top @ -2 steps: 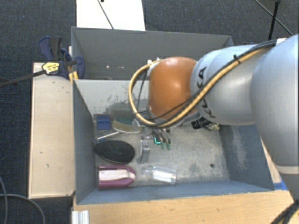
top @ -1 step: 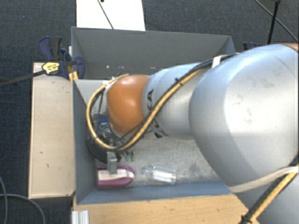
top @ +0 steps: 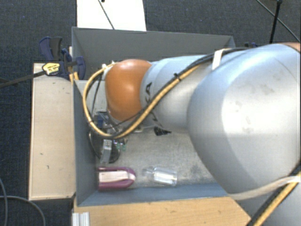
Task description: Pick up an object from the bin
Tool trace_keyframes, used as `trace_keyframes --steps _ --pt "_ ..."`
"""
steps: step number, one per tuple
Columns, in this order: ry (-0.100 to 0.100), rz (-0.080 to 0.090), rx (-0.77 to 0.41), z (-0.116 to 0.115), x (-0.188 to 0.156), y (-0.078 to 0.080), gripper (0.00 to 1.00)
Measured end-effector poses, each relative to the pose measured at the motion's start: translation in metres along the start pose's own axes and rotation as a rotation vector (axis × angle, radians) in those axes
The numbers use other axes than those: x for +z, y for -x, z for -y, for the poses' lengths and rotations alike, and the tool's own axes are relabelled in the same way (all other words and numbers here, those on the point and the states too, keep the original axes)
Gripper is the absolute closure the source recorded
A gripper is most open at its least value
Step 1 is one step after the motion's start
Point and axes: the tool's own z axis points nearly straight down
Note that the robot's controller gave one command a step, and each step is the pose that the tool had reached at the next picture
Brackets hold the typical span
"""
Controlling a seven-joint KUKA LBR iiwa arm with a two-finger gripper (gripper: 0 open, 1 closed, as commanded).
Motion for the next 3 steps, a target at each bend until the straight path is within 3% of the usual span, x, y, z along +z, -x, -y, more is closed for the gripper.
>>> trace_keyframes --steps 1,2,3 --pt "-0.004 -0.008 0.299 0.013 0.002 0.013 0.00" --pt "-0.001 -0.002 0.457 0.007 0.031 0.017 0.00" --pt "-0.006 -0.008 0.230 0.004 0.032 0.035 0.00"
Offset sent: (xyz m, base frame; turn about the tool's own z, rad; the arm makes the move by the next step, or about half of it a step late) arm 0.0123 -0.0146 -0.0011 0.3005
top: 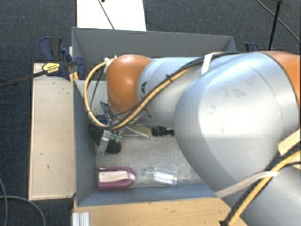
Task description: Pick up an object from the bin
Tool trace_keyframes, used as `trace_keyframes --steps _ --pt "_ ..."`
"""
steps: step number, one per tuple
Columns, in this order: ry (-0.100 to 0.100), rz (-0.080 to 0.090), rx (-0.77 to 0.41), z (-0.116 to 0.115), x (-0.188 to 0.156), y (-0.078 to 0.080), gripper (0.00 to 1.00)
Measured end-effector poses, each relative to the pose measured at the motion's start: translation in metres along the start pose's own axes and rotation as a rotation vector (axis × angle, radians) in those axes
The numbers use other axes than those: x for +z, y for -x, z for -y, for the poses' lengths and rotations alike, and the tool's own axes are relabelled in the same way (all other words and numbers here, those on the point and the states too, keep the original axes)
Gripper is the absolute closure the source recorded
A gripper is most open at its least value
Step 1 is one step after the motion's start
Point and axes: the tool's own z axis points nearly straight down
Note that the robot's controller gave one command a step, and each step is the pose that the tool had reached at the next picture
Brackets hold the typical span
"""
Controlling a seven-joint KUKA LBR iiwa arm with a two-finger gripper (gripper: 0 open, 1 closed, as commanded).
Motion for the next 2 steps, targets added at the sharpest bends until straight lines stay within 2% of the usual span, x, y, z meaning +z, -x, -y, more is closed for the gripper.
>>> trace_keyframes --steps 1,2 --pt "0.004 0.010 0.001 0.000 -0.003 0.004 1.00" --pt "0.007 0.009 0.003 0.000 -0.020 0.005 1.00"
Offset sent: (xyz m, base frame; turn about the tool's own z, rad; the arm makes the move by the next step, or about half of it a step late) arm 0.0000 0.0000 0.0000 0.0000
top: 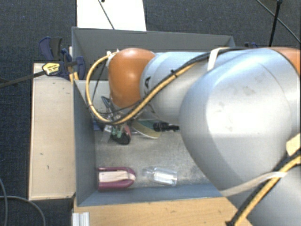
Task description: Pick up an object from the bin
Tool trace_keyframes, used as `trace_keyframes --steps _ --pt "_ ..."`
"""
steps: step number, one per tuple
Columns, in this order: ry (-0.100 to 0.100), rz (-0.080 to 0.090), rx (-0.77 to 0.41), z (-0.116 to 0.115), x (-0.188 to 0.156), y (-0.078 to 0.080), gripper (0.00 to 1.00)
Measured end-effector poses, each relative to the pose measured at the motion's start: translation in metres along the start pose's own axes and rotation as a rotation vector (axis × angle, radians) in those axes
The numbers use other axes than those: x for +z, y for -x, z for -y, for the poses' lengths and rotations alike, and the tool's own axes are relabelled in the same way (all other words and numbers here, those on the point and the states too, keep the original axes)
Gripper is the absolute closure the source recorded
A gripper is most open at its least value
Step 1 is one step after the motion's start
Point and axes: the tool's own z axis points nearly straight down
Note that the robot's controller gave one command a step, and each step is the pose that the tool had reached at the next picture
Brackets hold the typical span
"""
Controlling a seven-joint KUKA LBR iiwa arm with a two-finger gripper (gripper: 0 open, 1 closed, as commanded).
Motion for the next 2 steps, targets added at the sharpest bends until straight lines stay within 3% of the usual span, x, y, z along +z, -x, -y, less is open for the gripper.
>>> trace_keyframes --steps 2 --pt "0.002 0.001 -0.003 -0.002 -0.059 0.002 1.00"
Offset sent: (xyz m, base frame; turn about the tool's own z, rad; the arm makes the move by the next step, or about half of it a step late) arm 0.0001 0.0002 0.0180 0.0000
